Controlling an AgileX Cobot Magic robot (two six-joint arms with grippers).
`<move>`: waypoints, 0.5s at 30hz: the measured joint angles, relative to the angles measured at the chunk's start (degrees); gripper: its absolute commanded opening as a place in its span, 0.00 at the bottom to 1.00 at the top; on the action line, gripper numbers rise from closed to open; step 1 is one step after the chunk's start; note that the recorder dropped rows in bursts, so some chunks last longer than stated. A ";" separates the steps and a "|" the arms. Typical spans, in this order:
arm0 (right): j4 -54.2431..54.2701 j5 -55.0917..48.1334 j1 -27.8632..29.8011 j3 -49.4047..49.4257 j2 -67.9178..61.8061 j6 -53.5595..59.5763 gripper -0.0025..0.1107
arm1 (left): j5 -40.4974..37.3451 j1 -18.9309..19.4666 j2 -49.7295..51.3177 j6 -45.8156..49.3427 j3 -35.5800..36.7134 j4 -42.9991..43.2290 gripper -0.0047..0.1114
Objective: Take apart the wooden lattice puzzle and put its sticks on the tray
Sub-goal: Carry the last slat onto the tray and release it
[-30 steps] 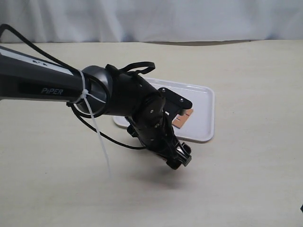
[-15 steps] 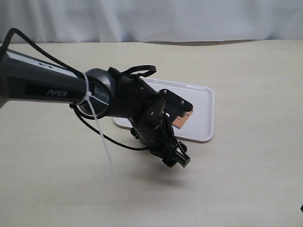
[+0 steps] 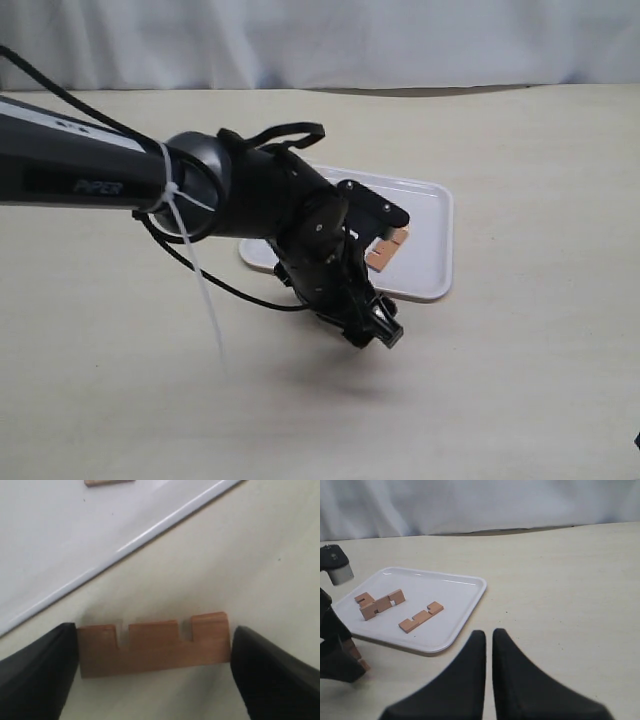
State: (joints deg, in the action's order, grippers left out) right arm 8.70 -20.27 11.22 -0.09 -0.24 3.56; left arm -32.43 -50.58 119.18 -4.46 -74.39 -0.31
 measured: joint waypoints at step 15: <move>0.00 0.00 0.00 0.00 0.00 0.00 0.06 | 28.32 4.41 -1.60 0.00 0.00 1.83 0.04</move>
State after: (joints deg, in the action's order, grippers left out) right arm 8.70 -20.27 11.22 -0.09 -0.24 3.56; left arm -4.11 -46.17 117.58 -4.47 -74.39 1.53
